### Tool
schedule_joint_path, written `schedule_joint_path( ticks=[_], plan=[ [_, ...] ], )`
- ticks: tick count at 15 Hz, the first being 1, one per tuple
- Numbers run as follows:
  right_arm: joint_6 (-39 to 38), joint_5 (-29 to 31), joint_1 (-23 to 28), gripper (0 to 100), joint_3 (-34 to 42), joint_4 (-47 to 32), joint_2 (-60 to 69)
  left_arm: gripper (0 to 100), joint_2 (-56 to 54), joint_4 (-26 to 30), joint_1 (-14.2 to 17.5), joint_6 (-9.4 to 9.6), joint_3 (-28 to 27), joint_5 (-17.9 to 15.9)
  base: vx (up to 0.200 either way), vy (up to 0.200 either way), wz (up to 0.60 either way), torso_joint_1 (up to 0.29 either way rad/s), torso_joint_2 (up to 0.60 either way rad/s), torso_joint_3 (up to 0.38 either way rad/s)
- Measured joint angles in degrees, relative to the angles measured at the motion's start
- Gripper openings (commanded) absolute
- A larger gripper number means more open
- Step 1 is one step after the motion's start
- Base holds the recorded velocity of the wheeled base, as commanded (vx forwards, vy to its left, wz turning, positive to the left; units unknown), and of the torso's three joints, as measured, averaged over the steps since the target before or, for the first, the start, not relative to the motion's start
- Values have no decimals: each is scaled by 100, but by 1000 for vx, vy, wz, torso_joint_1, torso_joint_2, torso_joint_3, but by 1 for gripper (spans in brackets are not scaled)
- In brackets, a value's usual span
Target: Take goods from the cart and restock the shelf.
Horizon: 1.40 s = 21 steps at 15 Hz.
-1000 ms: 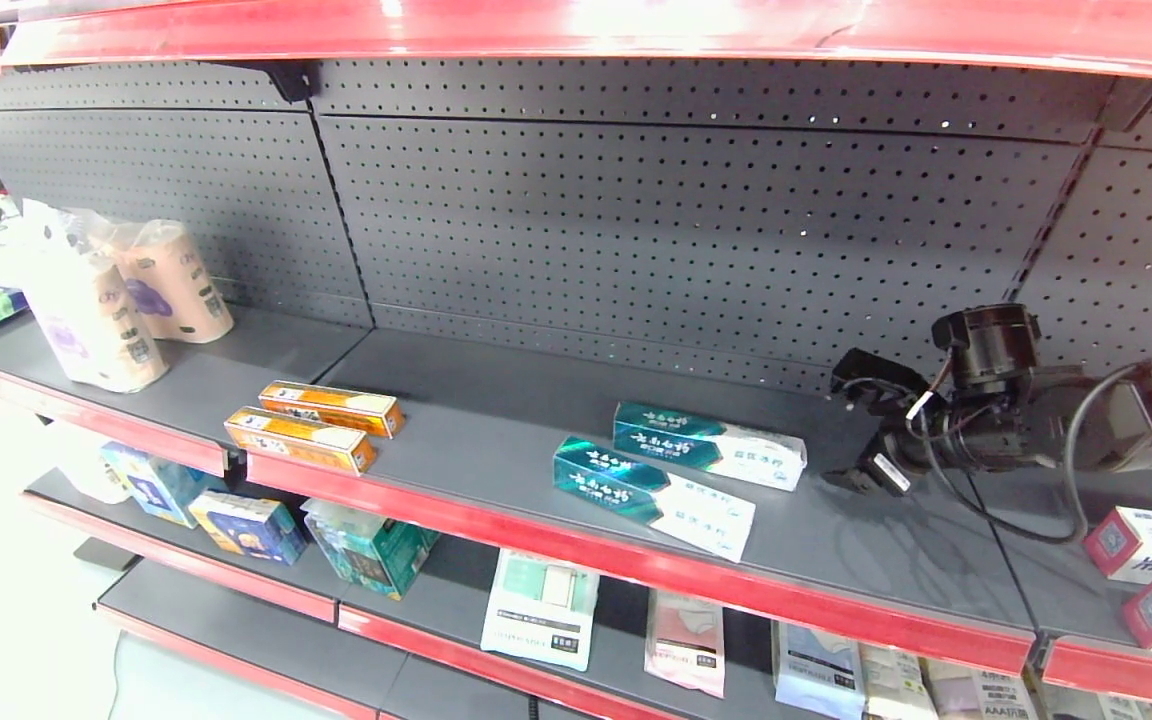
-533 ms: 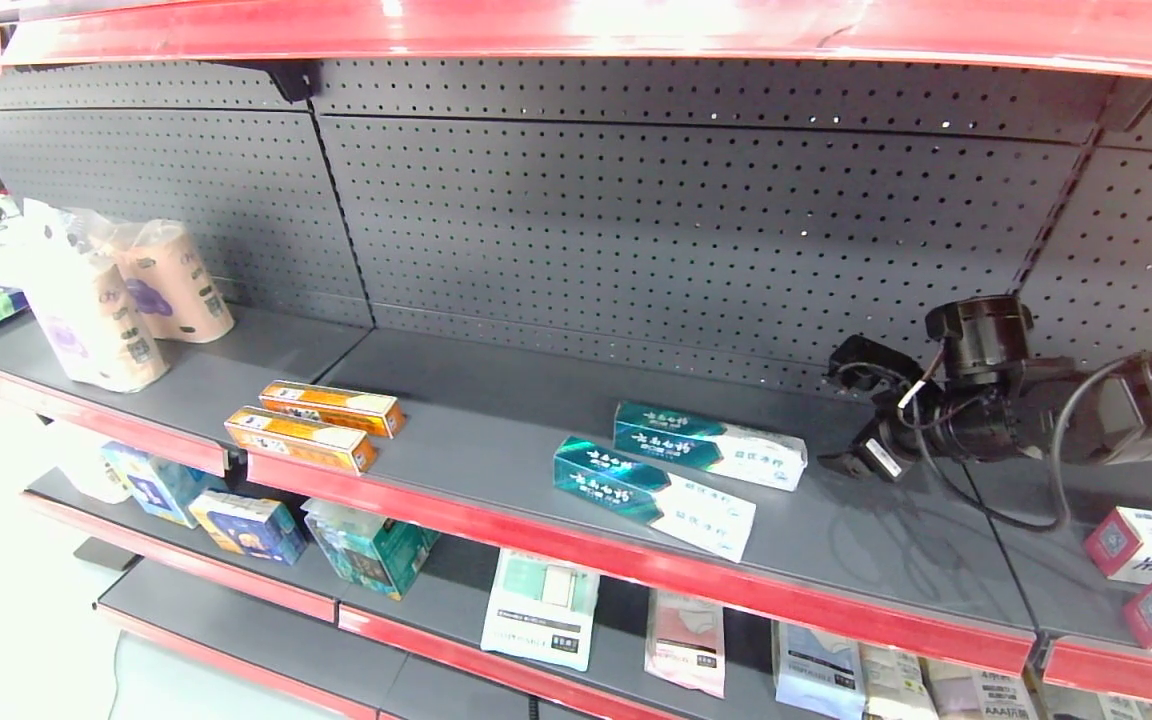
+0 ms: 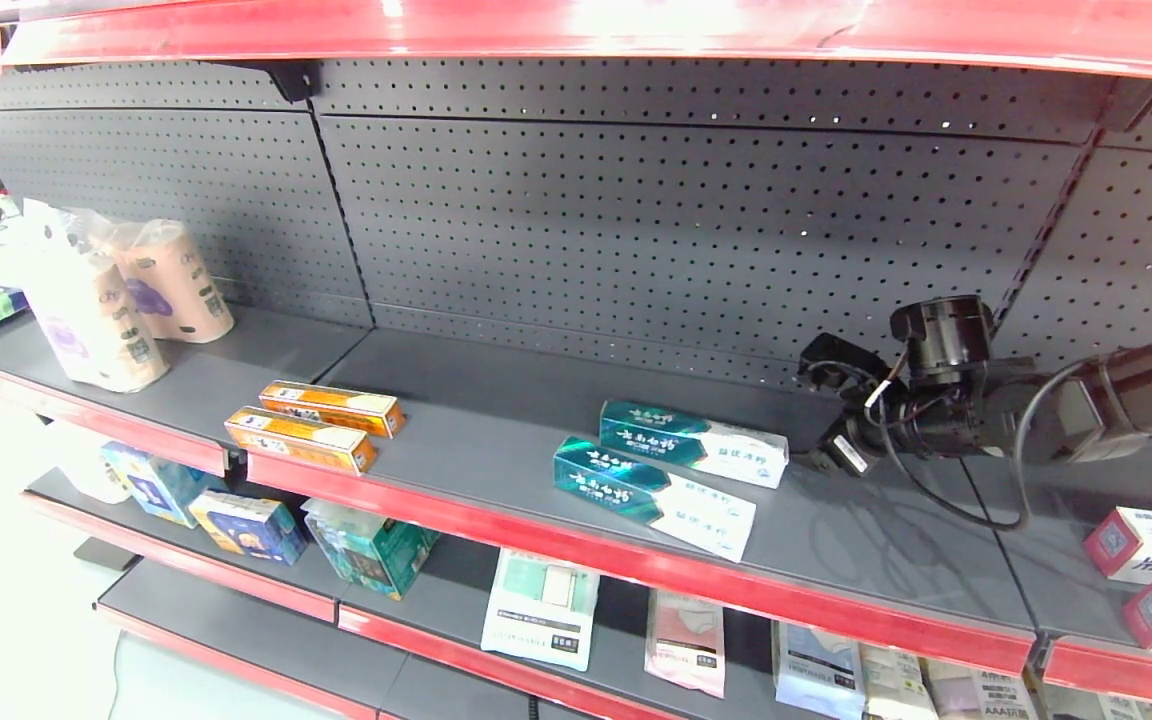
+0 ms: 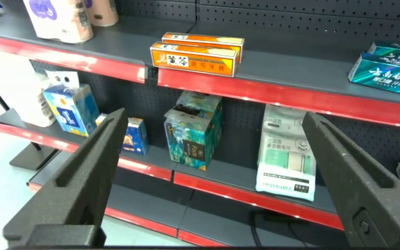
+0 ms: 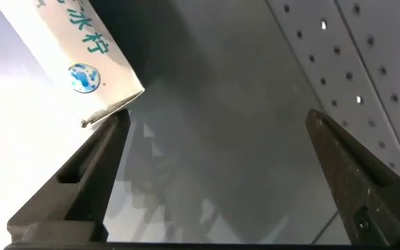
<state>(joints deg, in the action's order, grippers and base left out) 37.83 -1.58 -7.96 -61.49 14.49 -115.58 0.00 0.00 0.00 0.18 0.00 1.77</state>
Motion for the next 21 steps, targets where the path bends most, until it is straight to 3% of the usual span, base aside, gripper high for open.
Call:
schedule_joint_path(
  ticks=[5,10,14,21],
  plan=[
    [-191,163,72,100,127,0,257,100,0,0,0,2,0,0,0,0,0,0,0,0],
    [-1530,572,124,100,1122,-10,1552,100,0,0,0,0,0,0,0,0,0,0,0,0],
    [-2617,858,146,100,2360,-11,3146,100,0,0,0,0,0,0,0,0,0,0,0,0],
    [-3149,495,276,100,4885,-93,7695,100,0,0,0,2,0,1,0,0,0,0,0,0]
  ],
)
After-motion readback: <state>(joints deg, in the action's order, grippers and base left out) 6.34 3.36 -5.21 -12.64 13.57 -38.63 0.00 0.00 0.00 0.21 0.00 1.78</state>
